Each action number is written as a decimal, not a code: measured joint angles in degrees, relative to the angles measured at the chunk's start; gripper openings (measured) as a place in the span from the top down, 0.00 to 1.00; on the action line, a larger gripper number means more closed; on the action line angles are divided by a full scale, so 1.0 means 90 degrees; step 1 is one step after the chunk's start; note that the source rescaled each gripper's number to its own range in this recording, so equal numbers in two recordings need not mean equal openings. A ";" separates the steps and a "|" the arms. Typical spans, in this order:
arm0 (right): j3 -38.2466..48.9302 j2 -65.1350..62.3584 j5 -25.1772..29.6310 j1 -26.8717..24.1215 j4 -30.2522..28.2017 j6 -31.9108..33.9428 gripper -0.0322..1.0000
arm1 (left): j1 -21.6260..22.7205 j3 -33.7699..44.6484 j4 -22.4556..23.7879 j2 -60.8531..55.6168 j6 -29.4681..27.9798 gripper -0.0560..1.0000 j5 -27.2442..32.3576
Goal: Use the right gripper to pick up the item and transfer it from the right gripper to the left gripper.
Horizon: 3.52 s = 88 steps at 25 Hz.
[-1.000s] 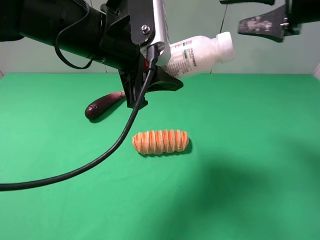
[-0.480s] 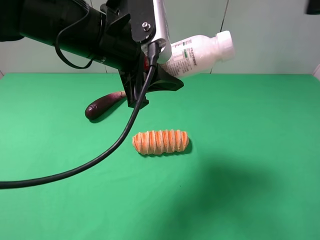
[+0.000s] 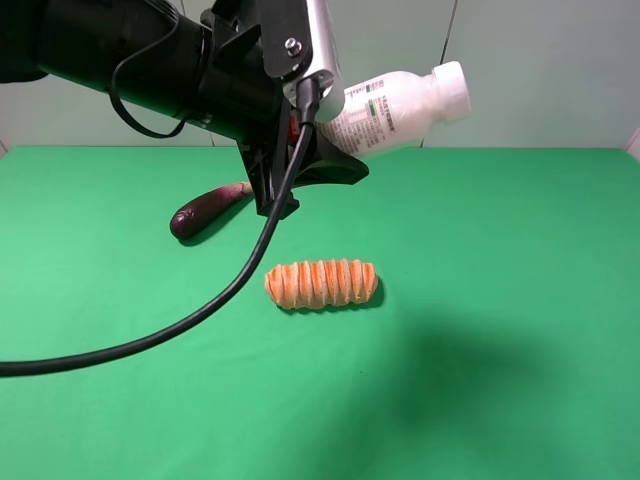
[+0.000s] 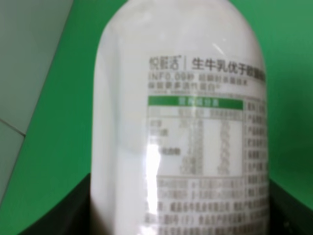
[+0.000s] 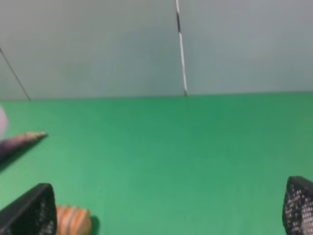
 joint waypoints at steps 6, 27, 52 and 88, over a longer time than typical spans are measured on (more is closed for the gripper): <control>0.0000 -0.0543 0.0936 0.0000 -0.0581 0.0585 0.00 | 0.0000 0.0000 0.0005 0.0000 -0.0007 0.93 0.0000; 0.0000 -0.0617 0.1418 0.0000 -0.0958 0.0794 0.00 | 0.0000 0.0000 0.0005 0.0000 0.0008 0.93 0.0000; 0.1561 -0.1975 0.1018 0.0000 -0.1311 0.0897 0.00 | 0.0000 0.0000 0.0005 0.0000 -0.0007 0.93 -0.0047; 0.1561 -0.1987 0.1003 0.0000 -0.1325 0.0897 0.00 | 0.0523 0.0030 0.1187 -0.0112 -0.1896 0.93 0.0095</control>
